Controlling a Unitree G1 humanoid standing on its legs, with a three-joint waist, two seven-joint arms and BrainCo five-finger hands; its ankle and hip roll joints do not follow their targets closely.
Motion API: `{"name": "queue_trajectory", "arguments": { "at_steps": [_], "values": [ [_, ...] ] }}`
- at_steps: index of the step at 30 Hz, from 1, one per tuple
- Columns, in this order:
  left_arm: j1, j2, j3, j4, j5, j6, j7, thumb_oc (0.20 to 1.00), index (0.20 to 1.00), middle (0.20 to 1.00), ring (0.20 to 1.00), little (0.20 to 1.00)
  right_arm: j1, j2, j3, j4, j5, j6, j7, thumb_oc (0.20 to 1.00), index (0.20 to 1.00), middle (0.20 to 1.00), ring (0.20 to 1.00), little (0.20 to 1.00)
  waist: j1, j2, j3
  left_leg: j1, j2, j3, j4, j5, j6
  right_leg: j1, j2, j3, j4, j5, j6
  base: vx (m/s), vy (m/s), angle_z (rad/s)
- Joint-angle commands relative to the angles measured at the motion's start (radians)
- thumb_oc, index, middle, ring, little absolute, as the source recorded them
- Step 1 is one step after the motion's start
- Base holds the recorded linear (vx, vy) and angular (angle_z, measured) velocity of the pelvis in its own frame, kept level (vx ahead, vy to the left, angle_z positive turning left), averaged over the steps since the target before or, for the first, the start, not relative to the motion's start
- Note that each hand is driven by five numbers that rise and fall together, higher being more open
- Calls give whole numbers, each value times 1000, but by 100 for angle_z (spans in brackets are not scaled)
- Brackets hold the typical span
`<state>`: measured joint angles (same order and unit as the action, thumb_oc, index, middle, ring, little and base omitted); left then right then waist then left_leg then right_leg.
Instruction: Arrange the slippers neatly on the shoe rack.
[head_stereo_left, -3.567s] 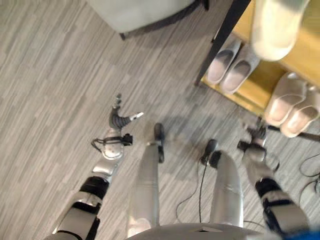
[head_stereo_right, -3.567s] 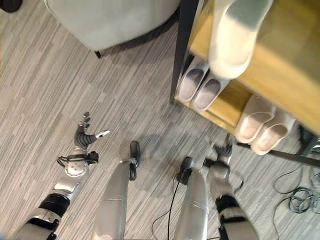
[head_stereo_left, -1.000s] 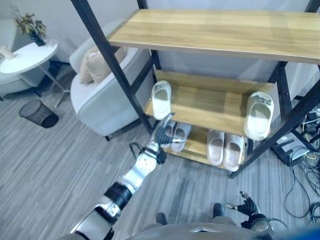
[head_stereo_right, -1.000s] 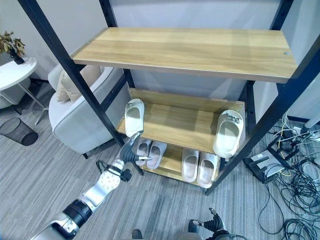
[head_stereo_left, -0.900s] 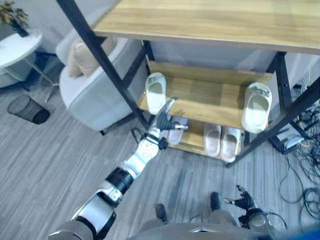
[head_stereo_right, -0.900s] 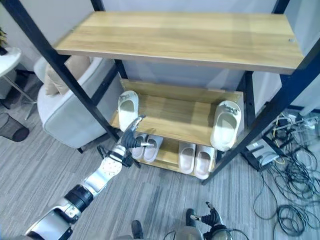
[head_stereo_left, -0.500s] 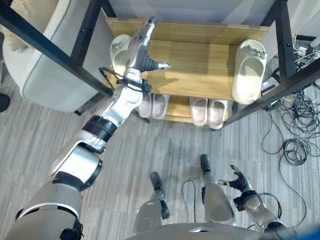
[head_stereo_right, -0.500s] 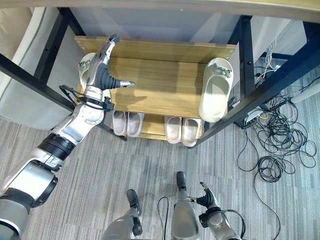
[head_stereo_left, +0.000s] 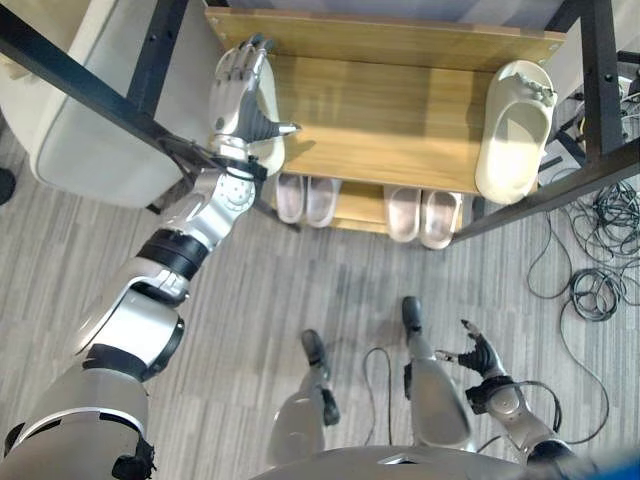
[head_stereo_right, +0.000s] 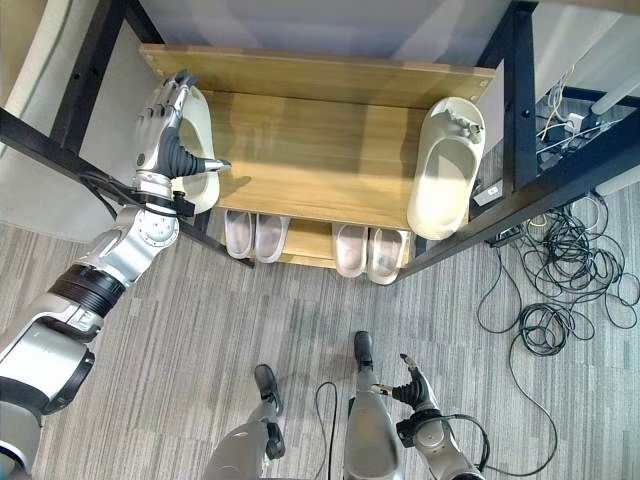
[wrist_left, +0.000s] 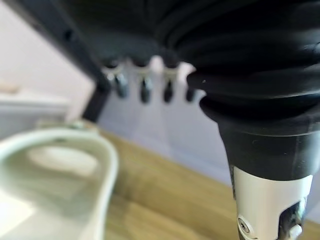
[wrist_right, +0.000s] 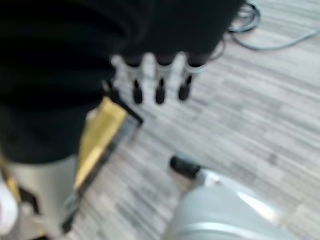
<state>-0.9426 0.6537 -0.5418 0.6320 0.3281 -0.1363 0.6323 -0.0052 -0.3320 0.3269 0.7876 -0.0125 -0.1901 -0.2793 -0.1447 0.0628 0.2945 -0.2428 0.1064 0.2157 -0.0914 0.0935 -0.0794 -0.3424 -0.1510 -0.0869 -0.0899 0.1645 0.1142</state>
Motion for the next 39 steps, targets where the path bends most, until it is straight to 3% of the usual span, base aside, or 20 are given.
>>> {"name": "queue_trajectory", "arguments": {
  "at_steps": [1, 5, 13, 22, 24, 32, 33, 34, 39],
  "values": [
    [-95, 50, 75, 51, -14, -9, 61, 1000, 1000, 1000, 1000, 1000, 1, 5, 12, -42, 32, -34, -24, 1000, 1000, 1000, 1000, 1000, 18, -27, -9, -8, -6, -104, 4, -37, -30, -9, -34, 9, 67, -50, 85, 19, -22, 17],
    [-137, 99, 59, 44, 17, 10, 80, 1000, 1000, 1000, 1000, 1000, 8, 0, 10, -70, 35, -45, -25, 1000, 1000, 1000, 1000, 1000, 23, -30, -2, -30, -5, -105, 4, -33, -32, -24, -35, 6, 55, -37, 89, 2, -4, 2],
    [-178, 105, 78, 58, -21, 11, 101, 1000, 1000, 1000, 1000, 1000, 21, -5, 7, -92, 47, -51, -22, 1000, 1000, 1000, 1000, 1000, 23, -32, 6, -63, -9, -114, 4, -26, -36, -47, -36, -4, 40, -24, 91, 0, 0, 0],
    [-251, 134, 31, 166, -41, 26, 94, 1000, 1000, 1000, 1000, 1000, 19, -11, 18, -123, 59, -63, -20, 1000, 1000, 1000, 1000, 1000, 22, -39, 9, -97, -6, -113, 4, -17, -39, -75, -33, -6, 20, -6, 95, 0, 0, 0],
    [-228, 113, 91, 151, -63, 35, 111, 1000, 1000, 1000, 1000, 1000, 17, -14, 15, -53, 55, -71, -31, 1000, 1000, 1000, 1000, 1000, 28, -38, 11, -106, -8, -115, 4, -14, -40, -77, -32, -11, 17, -7, 95, 0, 0, 0],
    [-253, 131, 67, 210, -42, 70, 103, 1000, 1000, 1000, 1000, 1000, 7, 9, 13, -20, 39, -65, -52, 1000, 1000, 1000, 1000, 1000, 25, -36, 11, -117, -10, -118, 4, -18, -39, -89, -33, -14, 15, -6, 95, 0, 0, 0],
    [-261, 128, 60, 225, -43, 72, 94, 633, 633, 633, 633, 633, 0, 7, 15, -18, 43, -64, -53, 1000, 1000, 1000, 1000, 1000, 25, -36, 11, -120, -10, -117, 4, -16, -39, -90, -33, -15, 15, -6, 95, 0, 0, 0],
    [-263, 127, 58, 226, -44, 72, 94, 200, 200, 200, 200, 200, 0, 7, 14, -18, 43, -64, -53, 1000, 1000, 1000, 1000, 1000, 26, -36, 11, -120, -10, -117, 4, -16, -39, -91, -33, -15, 15, -6, 95, 0, 0, 0],
    [-304, 96, -7, 255, 8, 103, 31, 200, 200, 200, 200, 200, -23, 12, 17, 2, 52, -56, -47, 1000, 1000, 1000, 1000, 1000, 28, -29, 13, -129, -12, -117, 4, -13, -40, -97, -36, -20, 16, -6, 95, 1, -3, 1]
  ]
}}
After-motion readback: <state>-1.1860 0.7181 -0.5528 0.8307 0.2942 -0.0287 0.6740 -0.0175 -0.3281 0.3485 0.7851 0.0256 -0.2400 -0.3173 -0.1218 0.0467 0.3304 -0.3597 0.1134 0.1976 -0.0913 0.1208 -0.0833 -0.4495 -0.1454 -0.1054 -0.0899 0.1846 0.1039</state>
